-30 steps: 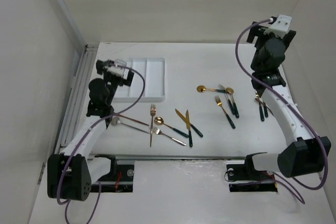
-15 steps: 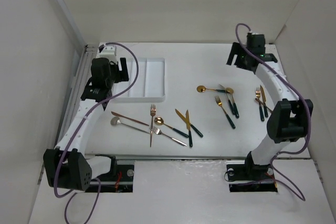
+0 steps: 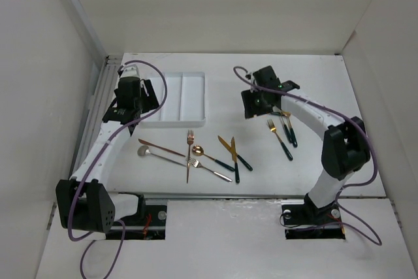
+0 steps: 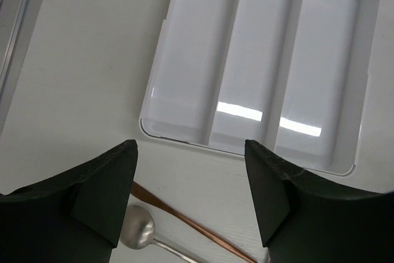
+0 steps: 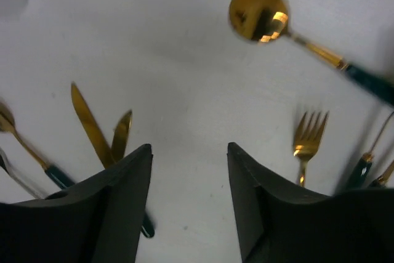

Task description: Sort the eating utensils into containers

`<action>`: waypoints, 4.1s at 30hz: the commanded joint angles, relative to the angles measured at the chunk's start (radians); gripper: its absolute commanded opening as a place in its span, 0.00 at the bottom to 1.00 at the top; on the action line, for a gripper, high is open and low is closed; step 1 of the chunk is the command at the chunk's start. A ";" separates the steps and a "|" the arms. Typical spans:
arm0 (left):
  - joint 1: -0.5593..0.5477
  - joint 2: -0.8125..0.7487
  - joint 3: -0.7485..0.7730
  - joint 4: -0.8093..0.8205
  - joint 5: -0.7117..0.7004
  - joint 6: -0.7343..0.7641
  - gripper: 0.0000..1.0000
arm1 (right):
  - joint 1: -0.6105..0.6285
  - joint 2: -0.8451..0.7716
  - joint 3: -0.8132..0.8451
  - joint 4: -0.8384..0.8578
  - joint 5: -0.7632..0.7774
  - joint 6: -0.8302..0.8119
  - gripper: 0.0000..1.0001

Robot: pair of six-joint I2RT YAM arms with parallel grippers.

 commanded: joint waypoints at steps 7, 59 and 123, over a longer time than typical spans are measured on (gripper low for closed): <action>0.019 -0.032 -0.039 0.067 -0.031 -0.044 0.67 | 0.159 -0.125 -0.220 -0.179 -0.039 0.200 0.41; 0.008 -0.118 -0.167 0.157 -0.088 0.007 0.69 | 0.312 0.076 0.156 -0.050 0.337 0.322 0.00; -0.038 -0.009 -0.138 -0.226 0.025 -0.457 0.47 | 0.400 -0.211 -0.070 -0.059 0.277 0.637 0.70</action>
